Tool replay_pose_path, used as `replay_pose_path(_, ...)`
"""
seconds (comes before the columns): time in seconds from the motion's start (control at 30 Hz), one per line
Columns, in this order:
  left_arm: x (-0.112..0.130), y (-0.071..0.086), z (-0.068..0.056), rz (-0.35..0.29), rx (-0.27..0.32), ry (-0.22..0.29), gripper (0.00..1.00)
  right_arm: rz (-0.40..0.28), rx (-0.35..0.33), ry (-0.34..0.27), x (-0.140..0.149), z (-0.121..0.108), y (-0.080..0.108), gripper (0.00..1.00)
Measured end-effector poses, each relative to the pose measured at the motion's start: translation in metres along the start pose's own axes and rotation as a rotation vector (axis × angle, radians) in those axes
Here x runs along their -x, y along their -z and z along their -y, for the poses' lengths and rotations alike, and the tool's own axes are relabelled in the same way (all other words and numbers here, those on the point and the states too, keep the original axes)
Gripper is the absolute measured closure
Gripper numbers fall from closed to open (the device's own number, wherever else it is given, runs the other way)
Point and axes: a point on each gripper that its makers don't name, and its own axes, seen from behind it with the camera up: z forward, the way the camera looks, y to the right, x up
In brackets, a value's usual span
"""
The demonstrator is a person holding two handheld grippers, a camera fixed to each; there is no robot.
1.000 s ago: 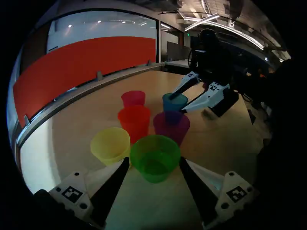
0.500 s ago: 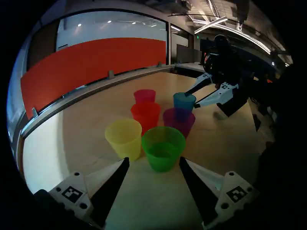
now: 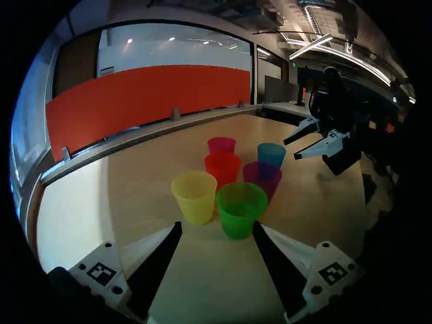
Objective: Pour water
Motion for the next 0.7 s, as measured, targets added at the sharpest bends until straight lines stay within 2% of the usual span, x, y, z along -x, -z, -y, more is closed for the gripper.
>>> replay_pose_path(0.2,-0.003,0.007,0.005,-0.029,-0.055,-0.016,0.03,-0.035,0.034,-0.015,-0.003,-0.001,0.006,0.0)
replay_pose_path(0.4,-0.013,0.013,0.02,-0.08,-0.141,0.002,0.03,-0.08,0.089,-0.031,-0.012,-0.008,0.015,0.0)
replay_pose_path(0.7,-0.029,0.031,0.044,-0.169,-0.263,0.023,0.03,-0.216,0.216,-0.048,-0.05,-0.028,0.033,0.0)
